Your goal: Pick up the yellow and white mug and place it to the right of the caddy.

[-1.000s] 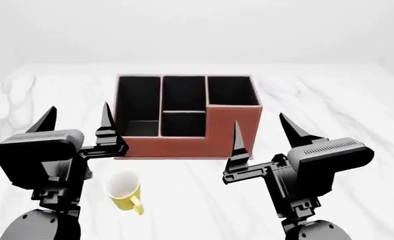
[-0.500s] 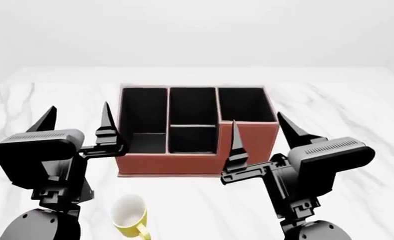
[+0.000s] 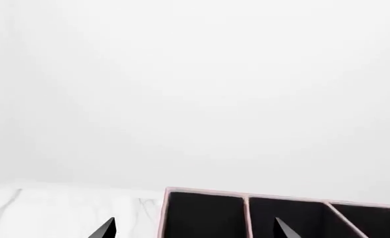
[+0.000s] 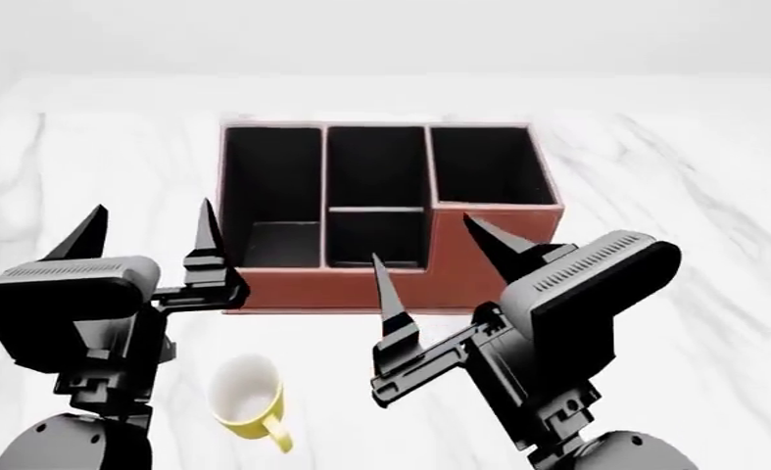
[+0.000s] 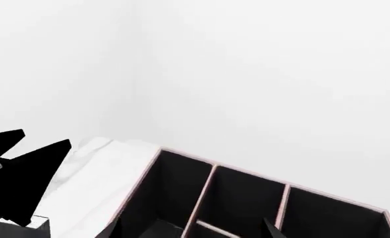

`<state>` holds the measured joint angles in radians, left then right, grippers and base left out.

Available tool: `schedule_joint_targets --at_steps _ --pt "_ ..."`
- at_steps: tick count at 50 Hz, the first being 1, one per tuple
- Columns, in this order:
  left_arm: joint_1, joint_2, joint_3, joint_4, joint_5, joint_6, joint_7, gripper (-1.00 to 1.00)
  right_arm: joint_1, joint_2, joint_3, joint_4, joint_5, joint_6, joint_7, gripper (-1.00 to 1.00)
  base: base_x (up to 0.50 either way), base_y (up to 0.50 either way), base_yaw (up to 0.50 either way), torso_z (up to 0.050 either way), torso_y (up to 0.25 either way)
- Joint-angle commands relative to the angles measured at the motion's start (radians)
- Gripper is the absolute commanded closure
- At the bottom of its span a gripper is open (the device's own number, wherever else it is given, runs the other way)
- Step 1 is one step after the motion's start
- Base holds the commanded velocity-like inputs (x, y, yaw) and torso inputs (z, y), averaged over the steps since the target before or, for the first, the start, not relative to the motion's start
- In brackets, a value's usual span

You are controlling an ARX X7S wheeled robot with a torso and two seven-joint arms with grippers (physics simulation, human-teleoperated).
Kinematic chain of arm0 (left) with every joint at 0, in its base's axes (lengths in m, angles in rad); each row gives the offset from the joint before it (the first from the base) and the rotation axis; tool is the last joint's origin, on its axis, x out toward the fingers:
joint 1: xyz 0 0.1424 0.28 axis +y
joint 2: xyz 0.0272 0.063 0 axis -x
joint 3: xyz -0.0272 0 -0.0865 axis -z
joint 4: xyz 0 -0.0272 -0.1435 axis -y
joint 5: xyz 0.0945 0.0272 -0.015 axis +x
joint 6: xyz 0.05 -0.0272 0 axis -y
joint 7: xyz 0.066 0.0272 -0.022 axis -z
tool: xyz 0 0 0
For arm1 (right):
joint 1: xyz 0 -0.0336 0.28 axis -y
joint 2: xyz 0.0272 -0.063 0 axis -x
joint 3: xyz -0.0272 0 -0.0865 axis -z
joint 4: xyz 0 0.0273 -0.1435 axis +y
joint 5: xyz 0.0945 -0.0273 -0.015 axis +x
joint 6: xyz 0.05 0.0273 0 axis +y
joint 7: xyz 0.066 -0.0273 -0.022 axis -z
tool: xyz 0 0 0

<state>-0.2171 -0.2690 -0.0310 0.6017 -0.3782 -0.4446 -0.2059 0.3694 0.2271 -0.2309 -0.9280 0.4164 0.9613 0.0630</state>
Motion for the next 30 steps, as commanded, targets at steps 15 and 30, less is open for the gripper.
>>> schedule_joint_targets --at_steps 15,30 --pt "-0.013 -0.011 -0.07 0.008 -0.06 -0.014 -0.032 -1.0 0.055 -0.023 -0.072 -0.022 0.232 0.259 -0.036 -1.0 0.0 0.0 0.0 0.0 0.0" --pt "-0.035 -0.017 -0.099 0.0 -0.084 -0.061 -0.075 -1.0 0.033 -0.035 -0.125 0.075 0.239 0.194 -0.074 -1.0 0.0 0.0 0.0 0.0 0.0"
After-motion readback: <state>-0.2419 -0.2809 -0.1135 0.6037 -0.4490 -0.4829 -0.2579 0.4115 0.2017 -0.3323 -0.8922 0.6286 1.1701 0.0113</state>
